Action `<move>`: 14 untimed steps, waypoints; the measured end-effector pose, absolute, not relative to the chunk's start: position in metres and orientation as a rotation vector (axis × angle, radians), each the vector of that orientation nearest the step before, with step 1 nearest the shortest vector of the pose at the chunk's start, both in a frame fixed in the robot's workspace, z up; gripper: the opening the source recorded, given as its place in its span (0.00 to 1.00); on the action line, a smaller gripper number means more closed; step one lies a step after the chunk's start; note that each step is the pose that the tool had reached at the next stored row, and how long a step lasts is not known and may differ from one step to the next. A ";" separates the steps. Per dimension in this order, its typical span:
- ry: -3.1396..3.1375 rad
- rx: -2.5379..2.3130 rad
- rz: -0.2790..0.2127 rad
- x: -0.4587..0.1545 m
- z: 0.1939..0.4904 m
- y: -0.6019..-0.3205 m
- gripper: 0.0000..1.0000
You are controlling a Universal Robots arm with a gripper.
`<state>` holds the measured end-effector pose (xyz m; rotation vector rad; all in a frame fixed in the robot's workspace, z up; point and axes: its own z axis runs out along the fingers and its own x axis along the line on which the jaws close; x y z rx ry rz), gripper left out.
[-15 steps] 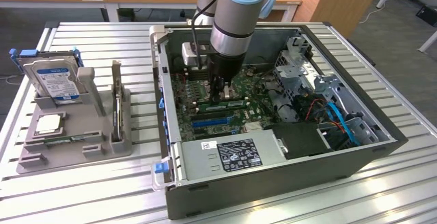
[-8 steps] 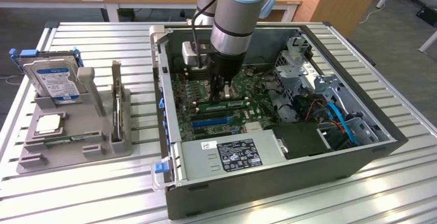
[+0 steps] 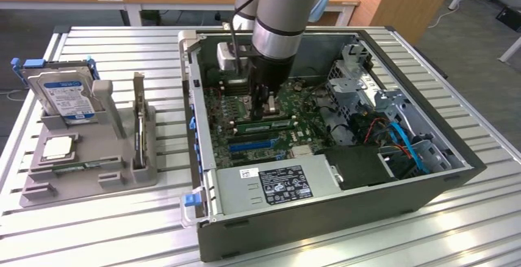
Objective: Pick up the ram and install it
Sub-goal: 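Press down the ram until it locks into place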
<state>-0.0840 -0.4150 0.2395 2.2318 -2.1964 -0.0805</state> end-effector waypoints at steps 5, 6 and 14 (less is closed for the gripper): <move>-2.196 2.232 -0.080 -0.084 0.248 -0.415 0.11; -2.196 2.232 -0.080 -0.084 0.249 -0.415 0.11; -2.196 2.232 -0.080 -0.081 0.251 -0.415 0.11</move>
